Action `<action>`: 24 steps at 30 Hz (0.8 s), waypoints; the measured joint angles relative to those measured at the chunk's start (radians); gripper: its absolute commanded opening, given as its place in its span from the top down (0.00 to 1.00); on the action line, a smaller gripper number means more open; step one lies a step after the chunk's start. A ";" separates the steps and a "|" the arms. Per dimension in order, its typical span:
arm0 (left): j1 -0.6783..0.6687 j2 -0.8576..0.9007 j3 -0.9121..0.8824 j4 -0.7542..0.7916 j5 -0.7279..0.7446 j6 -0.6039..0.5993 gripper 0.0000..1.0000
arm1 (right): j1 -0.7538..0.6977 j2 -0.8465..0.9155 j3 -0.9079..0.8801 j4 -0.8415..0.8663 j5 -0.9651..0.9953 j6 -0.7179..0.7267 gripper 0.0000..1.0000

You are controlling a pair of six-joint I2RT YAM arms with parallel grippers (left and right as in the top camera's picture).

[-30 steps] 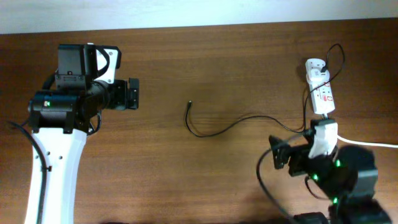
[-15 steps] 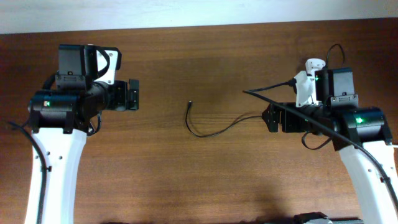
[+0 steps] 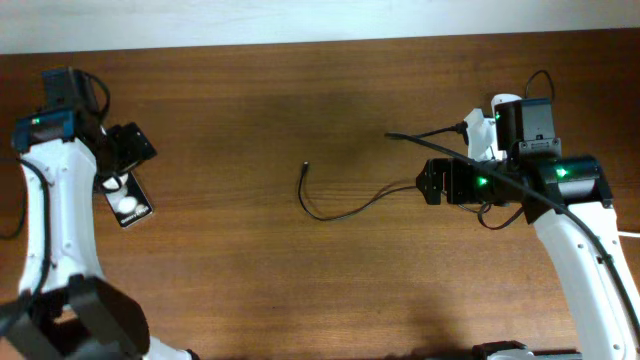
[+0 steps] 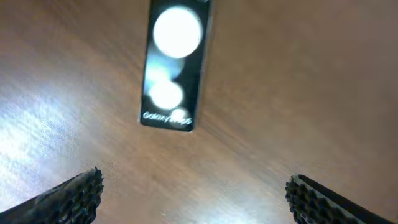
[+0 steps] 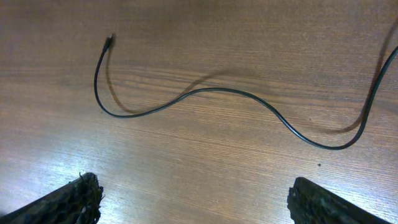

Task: Plug charger to phone and switch on socket
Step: 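Move the left gripper over the black phone and the right gripper toward the cable, then lower the left gripper and grasp the black phone by its sides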

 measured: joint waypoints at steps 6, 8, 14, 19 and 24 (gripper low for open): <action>0.080 0.195 0.001 0.011 -0.008 -0.020 0.01 | 0.000 0.000 0.000 -0.009 0.000 0.001 0.01; 0.099 0.245 0.001 0.035 -0.014 -0.016 0.01 | 0.000 0.000 0.000 -0.014 -0.001 0.000 0.01; 0.107 0.307 0.001 0.097 -0.015 0.011 0.01 | 0.000 0.000 0.000 -0.023 -0.003 0.000 0.01; 0.108 0.335 0.001 0.158 -0.018 0.039 0.01 | 0.000 0.000 0.000 -0.023 -0.003 0.001 0.01; 0.111 0.406 0.002 0.221 -0.022 0.115 0.01 | 0.000 0.000 0.000 -0.023 -0.003 0.000 0.01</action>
